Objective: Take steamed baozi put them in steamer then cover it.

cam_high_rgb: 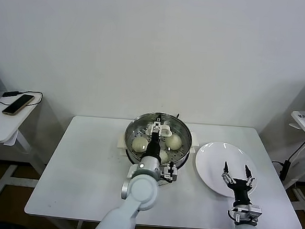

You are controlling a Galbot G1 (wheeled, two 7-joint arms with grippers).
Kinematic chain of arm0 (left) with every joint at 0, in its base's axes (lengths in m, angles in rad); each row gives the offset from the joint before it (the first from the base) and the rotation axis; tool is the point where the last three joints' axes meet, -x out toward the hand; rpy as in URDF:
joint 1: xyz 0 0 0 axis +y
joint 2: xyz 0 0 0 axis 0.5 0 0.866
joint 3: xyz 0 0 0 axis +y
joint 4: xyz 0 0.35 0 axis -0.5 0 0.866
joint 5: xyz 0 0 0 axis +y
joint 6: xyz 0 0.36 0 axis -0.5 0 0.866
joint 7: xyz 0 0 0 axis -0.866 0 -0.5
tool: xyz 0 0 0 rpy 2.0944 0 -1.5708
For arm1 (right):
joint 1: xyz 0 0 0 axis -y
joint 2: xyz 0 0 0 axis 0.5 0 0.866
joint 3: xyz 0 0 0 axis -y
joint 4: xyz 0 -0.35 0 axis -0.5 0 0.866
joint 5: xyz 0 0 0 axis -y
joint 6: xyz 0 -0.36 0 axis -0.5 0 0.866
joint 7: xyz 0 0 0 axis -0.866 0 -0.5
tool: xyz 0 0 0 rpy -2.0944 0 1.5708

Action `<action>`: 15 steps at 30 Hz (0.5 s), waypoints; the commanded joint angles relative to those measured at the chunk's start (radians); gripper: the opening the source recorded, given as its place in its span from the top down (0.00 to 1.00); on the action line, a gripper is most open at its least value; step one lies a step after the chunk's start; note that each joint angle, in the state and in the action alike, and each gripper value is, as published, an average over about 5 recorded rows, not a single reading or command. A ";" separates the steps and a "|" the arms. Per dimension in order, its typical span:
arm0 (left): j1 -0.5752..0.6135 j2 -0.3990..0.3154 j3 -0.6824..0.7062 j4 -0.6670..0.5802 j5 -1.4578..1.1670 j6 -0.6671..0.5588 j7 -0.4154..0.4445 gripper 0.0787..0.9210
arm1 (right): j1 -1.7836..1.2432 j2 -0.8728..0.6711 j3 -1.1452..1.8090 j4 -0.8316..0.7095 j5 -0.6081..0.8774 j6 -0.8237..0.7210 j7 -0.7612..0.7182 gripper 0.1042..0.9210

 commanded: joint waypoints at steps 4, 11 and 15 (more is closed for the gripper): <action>0.154 0.160 -0.055 -0.383 -0.270 0.019 -0.007 0.12 | -0.009 -0.004 0.003 0.011 0.008 0.006 -0.012 0.12; 0.232 0.252 -0.351 -0.443 -0.874 -0.027 -0.287 0.12 | -0.032 -0.018 -0.011 0.049 0.048 -0.022 -0.028 0.12; 0.303 0.272 -0.518 -0.346 -1.271 -0.185 -0.460 0.12 | -0.040 -0.021 -0.016 0.067 0.048 -0.042 -0.026 0.12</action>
